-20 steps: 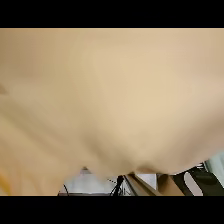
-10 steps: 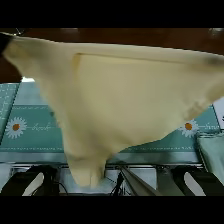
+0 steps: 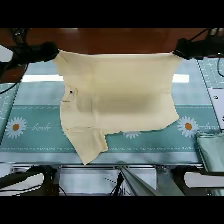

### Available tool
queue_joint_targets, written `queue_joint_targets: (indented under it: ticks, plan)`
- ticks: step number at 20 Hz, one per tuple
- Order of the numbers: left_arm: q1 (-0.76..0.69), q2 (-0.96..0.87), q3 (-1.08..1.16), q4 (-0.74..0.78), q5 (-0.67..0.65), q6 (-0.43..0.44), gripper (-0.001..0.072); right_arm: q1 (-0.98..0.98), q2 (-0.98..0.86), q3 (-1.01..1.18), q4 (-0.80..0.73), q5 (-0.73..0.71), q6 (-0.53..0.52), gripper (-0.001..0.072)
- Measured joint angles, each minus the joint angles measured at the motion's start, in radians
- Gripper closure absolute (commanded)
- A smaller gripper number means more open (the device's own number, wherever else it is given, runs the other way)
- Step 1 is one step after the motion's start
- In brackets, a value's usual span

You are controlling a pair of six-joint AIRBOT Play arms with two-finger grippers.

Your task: Fold the shirts.

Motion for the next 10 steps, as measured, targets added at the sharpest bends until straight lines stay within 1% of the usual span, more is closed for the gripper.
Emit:
queue_joint_targets:
  ticks: [1,2,3,4,5,7,9,10]
  plan:
    - [-0.002,-0.036,0.0,-0.019,0.018,0.0,0.0673,0.0,-0.064,0.039,0.033,-0.013,0.004,0.0668]
    - [-0.003,-0.067,0.0,-0.039,0.02,0.0,0.0596,0.0,-0.119,0.073,0.064,-0.016,0.007,0.0463]
    - [-0.003,-0.091,-0.002,-0.059,0.018,0.0,0.0312,0.0,-0.169,0.108,0.1,-0.022,0.014,0.0141]
    - [-0.005,-0.112,-0.001,-0.082,0.015,0.0,0.0014,0.0,-0.208,0.134,0.134,-0.026,0.018,0.0076]
    - [-0.005,-0.128,-0.001,-0.093,-0.002,-0.001,0.0002,-0.002,-0.238,0.154,0.163,-0.025,0.017,0.0076]
    - [0.005,-0.145,0.002,-0.101,-0.055,0.01,0.0003,-0.012,-0.269,0.18,0.21,-0.008,0.003,0.0076]
    - [0.039,-0.148,0.013,-0.07,-0.159,0.018,0.0003,-0.039,-0.27,0.193,0.229,0.058,-0.015,0.0079]
    - [0.068,-0.145,0.017,-0.051,-0.232,0.018,0.0005,-0.061,-0.263,0.197,0.224,0.111,-0.026,0.0079]
